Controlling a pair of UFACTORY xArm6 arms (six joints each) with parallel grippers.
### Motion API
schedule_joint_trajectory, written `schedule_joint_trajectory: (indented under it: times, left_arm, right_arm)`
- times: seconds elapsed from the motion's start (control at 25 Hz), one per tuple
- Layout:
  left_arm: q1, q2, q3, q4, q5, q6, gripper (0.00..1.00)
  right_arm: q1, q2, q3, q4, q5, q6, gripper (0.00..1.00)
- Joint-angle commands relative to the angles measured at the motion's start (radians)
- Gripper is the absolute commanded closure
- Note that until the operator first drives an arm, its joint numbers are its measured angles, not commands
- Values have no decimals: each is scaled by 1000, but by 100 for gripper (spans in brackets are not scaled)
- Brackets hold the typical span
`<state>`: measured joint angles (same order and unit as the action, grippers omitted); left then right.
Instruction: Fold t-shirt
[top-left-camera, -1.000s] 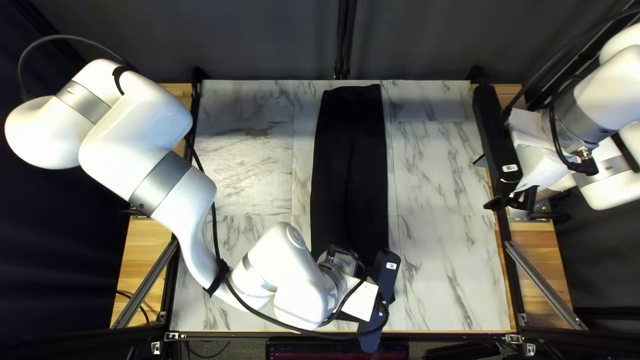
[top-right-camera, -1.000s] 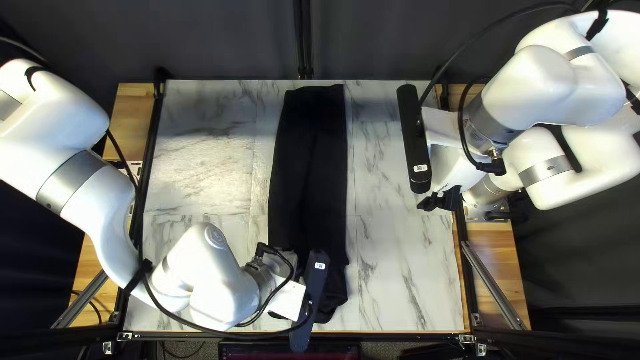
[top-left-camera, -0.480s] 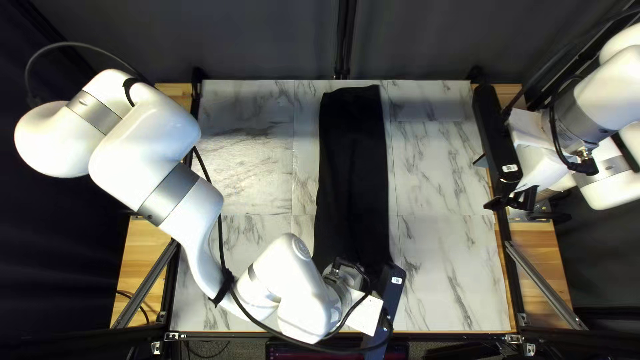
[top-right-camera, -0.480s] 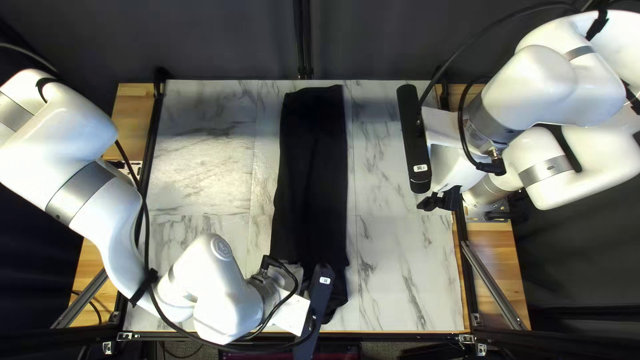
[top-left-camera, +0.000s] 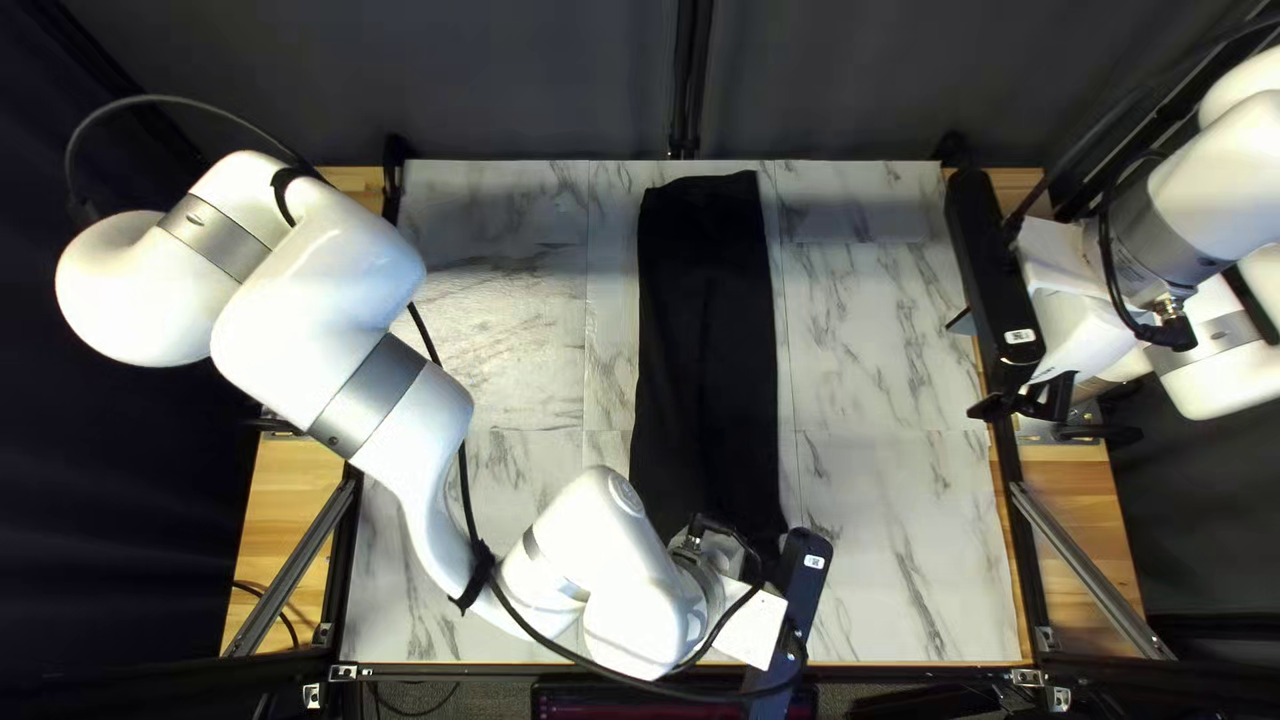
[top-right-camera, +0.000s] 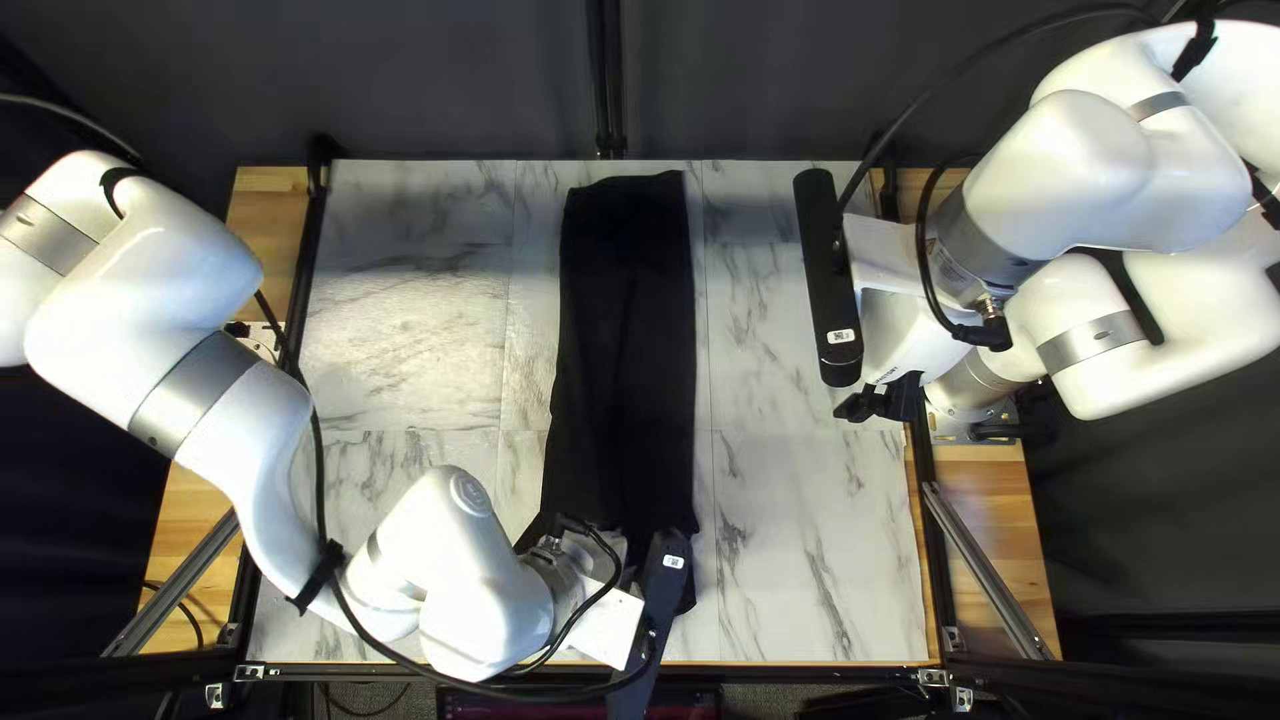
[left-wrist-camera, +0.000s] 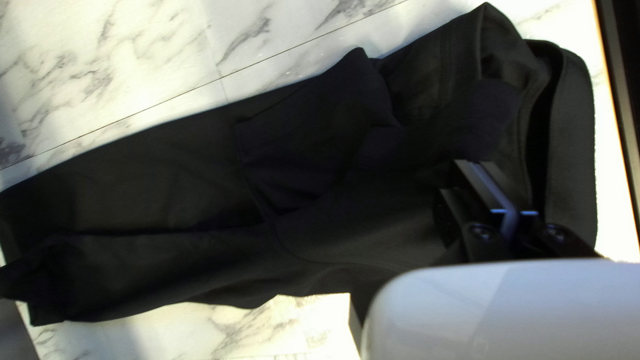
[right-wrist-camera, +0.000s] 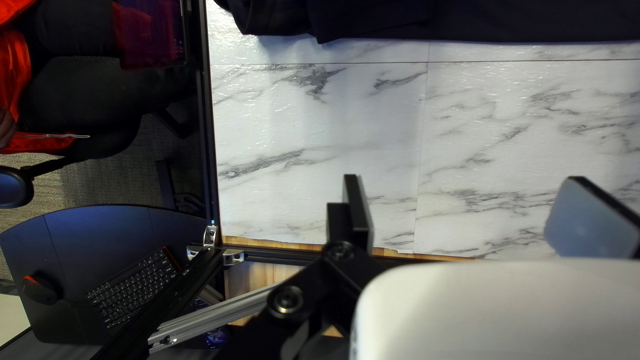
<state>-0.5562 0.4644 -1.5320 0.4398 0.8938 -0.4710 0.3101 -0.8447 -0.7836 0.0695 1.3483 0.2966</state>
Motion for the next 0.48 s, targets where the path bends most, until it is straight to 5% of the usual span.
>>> schedule_joint_trajectory:
  times: [0.04,0.48]
  left_arm:
    - [-1,-2,20,-12,-20,2,0]
    - [-30,-113,194,27,-15,-86,0]
  right_arm:
    - [0,0,0,0,0,0,0]
    - [0,0,0,0,0,0,0]
